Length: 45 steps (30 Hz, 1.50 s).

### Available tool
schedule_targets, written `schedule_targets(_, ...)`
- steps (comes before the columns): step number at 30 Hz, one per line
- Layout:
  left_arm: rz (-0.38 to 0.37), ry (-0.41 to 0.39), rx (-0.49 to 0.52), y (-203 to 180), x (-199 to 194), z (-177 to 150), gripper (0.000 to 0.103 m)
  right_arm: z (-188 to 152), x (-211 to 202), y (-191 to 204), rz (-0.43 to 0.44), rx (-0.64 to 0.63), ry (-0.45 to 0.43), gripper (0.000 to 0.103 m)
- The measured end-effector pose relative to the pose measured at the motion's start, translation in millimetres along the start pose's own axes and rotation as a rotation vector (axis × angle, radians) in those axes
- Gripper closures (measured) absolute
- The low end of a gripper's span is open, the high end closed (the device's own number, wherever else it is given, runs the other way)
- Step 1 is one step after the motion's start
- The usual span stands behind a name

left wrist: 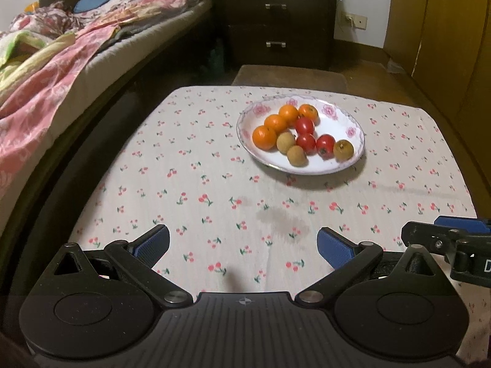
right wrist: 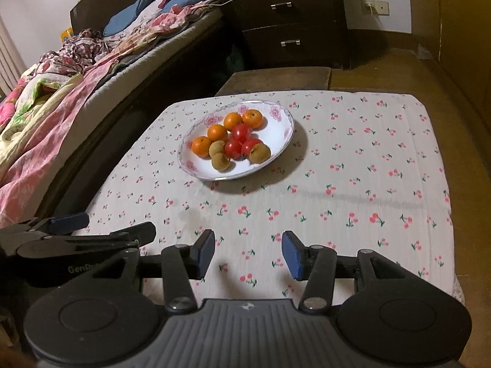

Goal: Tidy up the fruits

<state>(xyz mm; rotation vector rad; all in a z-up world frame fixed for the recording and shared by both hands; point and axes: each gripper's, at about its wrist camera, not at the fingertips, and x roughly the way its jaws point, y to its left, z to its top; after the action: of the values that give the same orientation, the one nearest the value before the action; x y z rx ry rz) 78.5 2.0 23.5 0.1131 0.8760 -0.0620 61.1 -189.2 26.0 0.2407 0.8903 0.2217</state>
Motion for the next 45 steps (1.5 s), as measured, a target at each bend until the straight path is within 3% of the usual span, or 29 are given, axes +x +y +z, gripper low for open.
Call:
schedule_targets(8,-0.017,0.025,0.005,-2,-7,-15,0.000,-19,-2,-1,-0.045,0.006,0.042,0.055)
schedule_targets(23,-0.023,0.054,0.036,-8,-16,-37,0.000,-43,-11,7,-0.048,-0.004,0.065,0.055)
schedule_targets(45,-0.026,0.046,0.023,-7,-25,-43,0.002,-49,-15,14,-0.022,-0.016,0.066,0.054)
